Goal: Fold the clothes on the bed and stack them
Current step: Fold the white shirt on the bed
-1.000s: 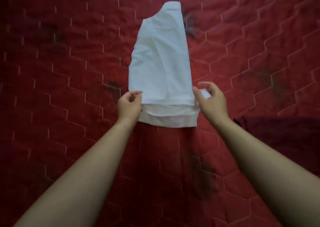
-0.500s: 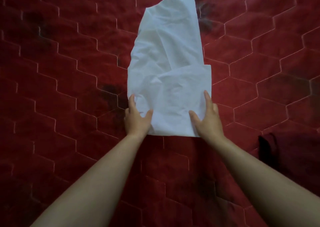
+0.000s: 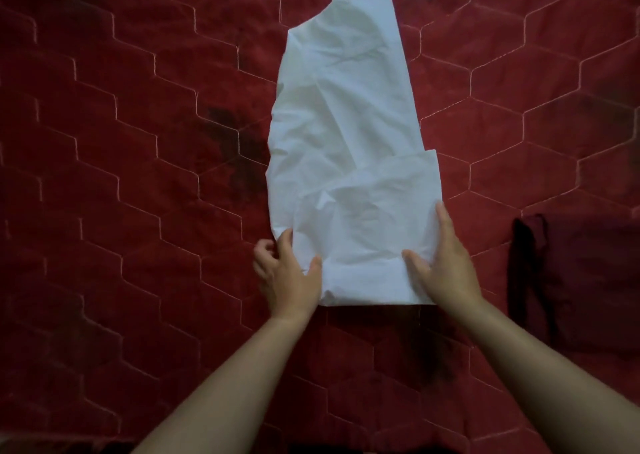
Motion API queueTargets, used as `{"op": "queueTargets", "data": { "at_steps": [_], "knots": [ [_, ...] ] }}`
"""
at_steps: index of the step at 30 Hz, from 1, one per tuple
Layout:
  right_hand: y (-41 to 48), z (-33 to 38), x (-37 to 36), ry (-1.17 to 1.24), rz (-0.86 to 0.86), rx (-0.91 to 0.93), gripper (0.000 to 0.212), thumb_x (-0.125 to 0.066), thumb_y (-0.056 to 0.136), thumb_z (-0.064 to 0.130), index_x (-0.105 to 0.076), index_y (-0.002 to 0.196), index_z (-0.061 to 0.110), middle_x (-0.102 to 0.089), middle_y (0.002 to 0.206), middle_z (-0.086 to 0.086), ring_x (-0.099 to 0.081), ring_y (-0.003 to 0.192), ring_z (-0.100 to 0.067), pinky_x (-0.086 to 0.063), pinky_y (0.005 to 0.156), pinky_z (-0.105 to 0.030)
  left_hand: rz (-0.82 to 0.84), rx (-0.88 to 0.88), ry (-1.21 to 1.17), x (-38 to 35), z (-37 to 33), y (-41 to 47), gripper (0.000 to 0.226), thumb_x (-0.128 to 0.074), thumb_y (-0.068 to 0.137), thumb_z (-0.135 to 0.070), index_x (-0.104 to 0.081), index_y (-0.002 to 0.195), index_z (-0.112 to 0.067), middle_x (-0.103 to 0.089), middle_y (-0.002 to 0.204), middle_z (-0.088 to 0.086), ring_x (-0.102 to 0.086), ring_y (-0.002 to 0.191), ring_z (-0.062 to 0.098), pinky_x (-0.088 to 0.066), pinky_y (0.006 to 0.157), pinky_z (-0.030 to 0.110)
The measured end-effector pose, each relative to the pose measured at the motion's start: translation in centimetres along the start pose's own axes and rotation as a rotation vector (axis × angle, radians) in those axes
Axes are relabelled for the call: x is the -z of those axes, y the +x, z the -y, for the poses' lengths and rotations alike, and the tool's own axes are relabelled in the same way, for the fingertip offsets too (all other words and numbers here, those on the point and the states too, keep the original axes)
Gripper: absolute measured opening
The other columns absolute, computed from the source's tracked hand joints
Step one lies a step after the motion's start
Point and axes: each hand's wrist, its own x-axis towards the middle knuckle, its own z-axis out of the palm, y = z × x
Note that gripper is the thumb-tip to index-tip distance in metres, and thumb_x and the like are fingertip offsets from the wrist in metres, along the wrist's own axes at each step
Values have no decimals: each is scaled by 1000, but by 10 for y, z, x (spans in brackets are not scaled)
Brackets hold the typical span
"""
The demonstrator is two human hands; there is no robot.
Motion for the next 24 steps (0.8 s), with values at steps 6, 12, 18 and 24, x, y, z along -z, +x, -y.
{"op": "queueTargets", "data": {
  "at_steps": [6, 12, 18, 24],
  "knots": [
    [62, 26, 17, 122, -99, 79, 104, -76, 74, 36, -1, 146, 38, -26, 148, -1, -29, 133, -14, -29, 93, -25, -21, -442, 47, 17, -38, 64, 67, -64, 83, -34, -34, 140, -16, -40, 137, 8, -36, 125, 25, -30, 103, 36],
    [73, 46, 1, -9, -87, 191, 102, -77, 72, 29, -10, 148, 30, -43, 127, -9, -42, 118, -27, -38, 93, -34, 287, -402, 137, 0, -46, 79, 53, -57, 89, -39, -34, 133, -22, -58, 118, 6, -57, 103, 25, -43, 80, 31],
    [45, 34, -3, -89, -196, 214, 89, -72, 78, 21, -17, 148, 22, -43, 120, -8, -42, 108, -23, -41, 91, -34, 197, -372, 32, 3, -29, 62, 36, -60, 87, -35, -49, 118, -20, -63, 113, 1, -58, 102, 23, -40, 75, 29],
    [61, 55, 13, 118, -194, 172, 72, -60, 86, 7, -26, 145, 32, -59, 101, -1, -57, 81, -16, -49, 74, -32, 171, -399, -135, 27, -36, 71, 27, -69, 82, -26, -61, 107, -18, -65, 110, -4, -57, 107, 14, -30, 74, 11]
  ]
}}
